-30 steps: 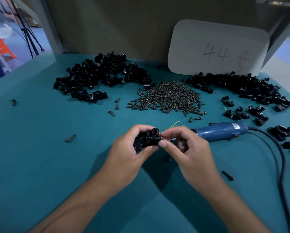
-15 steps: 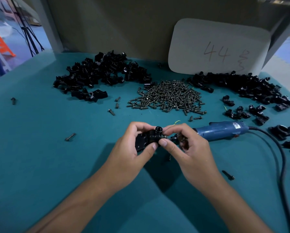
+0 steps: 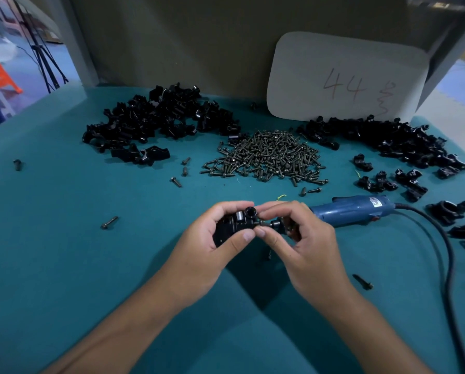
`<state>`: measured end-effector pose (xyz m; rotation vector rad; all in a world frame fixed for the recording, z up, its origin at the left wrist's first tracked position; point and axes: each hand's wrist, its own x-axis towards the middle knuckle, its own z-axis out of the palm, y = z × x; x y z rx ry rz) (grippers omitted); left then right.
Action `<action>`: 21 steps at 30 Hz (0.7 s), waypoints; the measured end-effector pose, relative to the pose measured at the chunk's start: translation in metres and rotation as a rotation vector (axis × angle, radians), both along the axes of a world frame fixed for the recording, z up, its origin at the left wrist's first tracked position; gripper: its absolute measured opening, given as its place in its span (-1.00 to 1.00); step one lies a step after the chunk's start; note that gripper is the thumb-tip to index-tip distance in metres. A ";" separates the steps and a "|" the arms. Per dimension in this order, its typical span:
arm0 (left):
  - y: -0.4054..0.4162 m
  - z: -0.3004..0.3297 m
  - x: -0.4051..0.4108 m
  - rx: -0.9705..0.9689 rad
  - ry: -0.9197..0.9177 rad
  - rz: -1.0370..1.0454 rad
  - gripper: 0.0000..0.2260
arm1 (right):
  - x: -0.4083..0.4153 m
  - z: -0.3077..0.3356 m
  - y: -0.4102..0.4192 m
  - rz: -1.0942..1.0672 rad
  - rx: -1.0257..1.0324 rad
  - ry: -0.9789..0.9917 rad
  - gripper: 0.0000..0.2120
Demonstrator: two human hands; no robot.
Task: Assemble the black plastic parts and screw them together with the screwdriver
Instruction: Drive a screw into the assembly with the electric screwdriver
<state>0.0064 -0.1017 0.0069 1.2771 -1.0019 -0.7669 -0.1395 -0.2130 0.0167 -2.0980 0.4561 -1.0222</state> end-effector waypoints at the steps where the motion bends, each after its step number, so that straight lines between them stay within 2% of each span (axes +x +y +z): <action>1: 0.000 0.000 0.000 -0.001 -0.002 0.006 -0.69 | 0.000 0.000 0.000 0.000 -0.004 -0.002 -0.89; 9: -0.001 0.001 0.005 -0.059 0.102 0.055 -0.66 | 0.003 -0.004 0.000 -0.007 0.024 -0.035 -0.90; 14: -0.002 0.002 0.001 -0.051 0.138 0.050 -0.77 | 0.003 -0.003 0.002 -0.021 0.020 -0.054 -0.90; 21: -0.001 0.004 0.001 -0.010 0.047 -0.004 -0.77 | 0.004 -0.002 0.004 -0.015 0.055 -0.066 -0.90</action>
